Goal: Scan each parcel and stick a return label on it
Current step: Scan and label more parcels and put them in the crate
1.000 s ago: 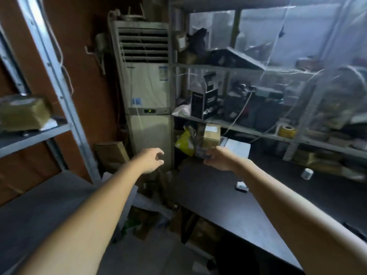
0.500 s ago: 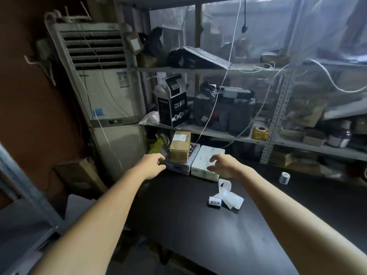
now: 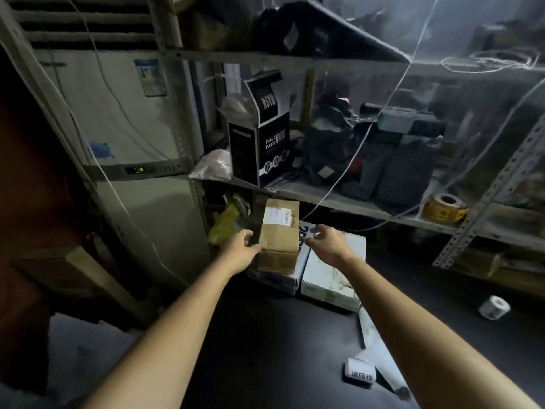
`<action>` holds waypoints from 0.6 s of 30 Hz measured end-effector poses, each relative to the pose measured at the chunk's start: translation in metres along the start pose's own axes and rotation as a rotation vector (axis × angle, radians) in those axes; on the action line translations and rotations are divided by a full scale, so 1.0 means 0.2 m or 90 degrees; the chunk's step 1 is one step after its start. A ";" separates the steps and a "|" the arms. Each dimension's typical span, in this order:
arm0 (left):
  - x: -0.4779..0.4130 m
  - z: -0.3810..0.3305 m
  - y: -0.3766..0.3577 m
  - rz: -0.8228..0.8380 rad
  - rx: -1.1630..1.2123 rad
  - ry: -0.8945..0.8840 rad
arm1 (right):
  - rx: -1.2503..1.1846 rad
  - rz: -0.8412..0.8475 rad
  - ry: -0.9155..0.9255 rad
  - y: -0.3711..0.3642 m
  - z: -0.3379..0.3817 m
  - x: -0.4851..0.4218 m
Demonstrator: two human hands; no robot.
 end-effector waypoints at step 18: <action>-0.52 0.19 -0.25 0.120 0.187 0.115 | -0.414 0.137 -0.146 -0.35 -0.05 -0.50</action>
Point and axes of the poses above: each hand's wrist, its own x-axis away from the middle knuckle, its own y-axis out of the back of the hand, z = x × y, the point moved 5 cm from there along -x, towards the middle knuckle, and after that the axes turned 14 degrees about x, right-handed, at the moved point
